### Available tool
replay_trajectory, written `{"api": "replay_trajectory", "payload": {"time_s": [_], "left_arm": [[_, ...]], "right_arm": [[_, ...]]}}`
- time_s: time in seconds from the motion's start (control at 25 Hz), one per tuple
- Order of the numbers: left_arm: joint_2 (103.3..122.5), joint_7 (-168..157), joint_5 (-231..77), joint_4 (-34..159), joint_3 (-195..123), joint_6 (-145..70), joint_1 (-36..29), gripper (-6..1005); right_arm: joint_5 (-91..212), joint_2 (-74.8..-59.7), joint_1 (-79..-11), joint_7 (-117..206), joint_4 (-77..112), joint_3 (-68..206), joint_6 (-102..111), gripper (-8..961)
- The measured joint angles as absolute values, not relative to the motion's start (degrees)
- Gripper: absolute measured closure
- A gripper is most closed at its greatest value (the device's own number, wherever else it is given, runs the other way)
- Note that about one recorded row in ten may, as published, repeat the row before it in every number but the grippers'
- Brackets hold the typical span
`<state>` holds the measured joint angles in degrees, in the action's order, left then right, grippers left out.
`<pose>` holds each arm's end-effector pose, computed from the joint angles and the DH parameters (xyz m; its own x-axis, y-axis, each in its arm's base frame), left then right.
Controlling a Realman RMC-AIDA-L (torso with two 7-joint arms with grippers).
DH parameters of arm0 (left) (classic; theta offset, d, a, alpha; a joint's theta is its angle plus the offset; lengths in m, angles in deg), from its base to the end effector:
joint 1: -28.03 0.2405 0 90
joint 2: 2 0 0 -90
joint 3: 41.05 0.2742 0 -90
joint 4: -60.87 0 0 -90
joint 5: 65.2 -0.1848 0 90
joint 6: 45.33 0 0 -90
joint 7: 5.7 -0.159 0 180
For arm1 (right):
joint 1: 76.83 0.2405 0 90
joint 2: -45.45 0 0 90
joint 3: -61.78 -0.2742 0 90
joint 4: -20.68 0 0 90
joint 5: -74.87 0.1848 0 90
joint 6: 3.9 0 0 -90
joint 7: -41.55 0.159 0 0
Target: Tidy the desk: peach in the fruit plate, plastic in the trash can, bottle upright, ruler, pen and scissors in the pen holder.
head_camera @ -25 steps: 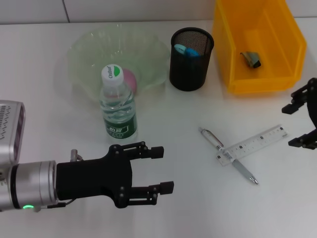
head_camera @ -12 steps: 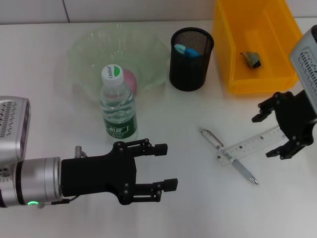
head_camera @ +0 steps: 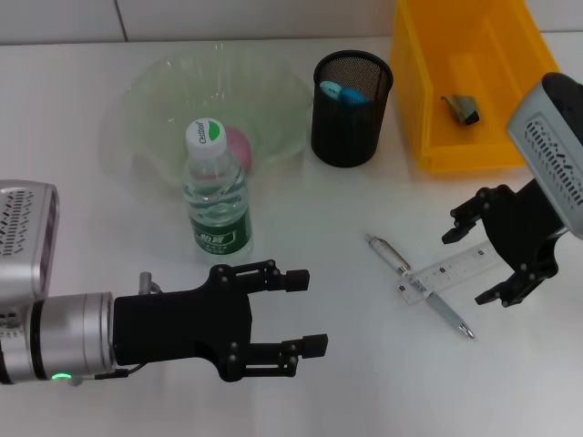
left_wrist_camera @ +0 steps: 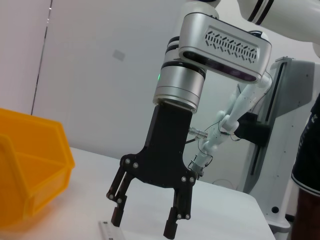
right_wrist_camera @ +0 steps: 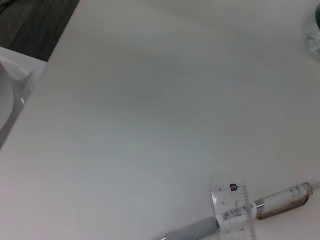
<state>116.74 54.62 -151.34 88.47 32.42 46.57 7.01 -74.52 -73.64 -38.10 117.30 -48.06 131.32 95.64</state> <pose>-0.2461 0.2381 -0.0756 0.7637 0.2362 0.6009 0.2622 -0.9639 0.0457 0.2212 0.3318 -0.0171 0.8471 0.3564 0.3942 0.3260 -0.9343 0.1441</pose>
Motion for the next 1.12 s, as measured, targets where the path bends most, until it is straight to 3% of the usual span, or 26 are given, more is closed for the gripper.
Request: {"api": "replay_trajectory", "payload": {"time_s": [1.12], "left_arm": [[117.00, 54.61, -150.98, 88.47, 33.60, 44.02, 5.66, 228]], "right_arm": [[-74.86, -73.57, -32.06, 109.90, -32.94, 132.63, 86.05, 167]]}}
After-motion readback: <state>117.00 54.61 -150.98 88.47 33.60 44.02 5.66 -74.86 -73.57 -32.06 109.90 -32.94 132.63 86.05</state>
